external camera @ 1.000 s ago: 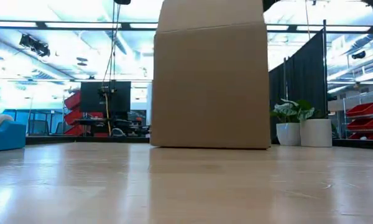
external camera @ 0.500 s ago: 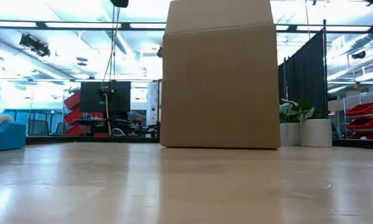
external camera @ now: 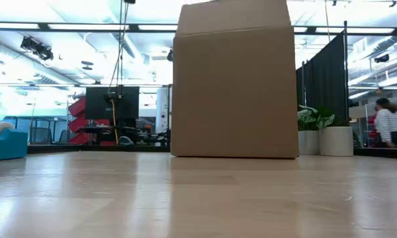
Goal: Wrap mug
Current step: Return to Home Position
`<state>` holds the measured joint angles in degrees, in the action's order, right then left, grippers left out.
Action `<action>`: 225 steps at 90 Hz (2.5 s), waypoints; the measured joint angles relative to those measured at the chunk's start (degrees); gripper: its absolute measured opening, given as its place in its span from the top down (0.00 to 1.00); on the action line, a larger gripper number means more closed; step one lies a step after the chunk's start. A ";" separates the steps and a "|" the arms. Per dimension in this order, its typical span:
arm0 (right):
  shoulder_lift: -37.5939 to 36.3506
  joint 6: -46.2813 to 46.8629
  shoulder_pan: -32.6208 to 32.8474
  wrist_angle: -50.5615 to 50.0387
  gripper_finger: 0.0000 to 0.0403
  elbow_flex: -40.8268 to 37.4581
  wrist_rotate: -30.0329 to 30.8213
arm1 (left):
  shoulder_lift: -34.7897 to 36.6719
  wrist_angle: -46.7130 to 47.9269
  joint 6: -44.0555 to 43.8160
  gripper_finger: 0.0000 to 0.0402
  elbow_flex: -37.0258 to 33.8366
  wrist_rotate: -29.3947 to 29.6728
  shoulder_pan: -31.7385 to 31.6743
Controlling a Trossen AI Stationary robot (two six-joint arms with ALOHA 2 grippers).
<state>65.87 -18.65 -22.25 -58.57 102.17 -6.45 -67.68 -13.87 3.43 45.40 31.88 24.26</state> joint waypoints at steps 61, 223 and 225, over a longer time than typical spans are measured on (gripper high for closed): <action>-33.63 27.24 22.80 49.12 0.66 -65.58 -9.85 | 40.24 -4.31 0.58 0.60 -28.66 2.17 -12.08; -51.72 30.55 33.52 67.87 0.99 -101.65 8.29 | 67.37 11.90 -6.76 0.96 -44.93 -24.02 -21.65; -51.74 30.55 33.52 67.89 0.99 -101.65 8.29 | 67.38 11.88 -6.76 0.96 -44.93 -24.02 -21.65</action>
<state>14.13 11.90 11.27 9.32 0.51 1.85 -0.30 -1.99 -3.33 0.47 7.86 2.61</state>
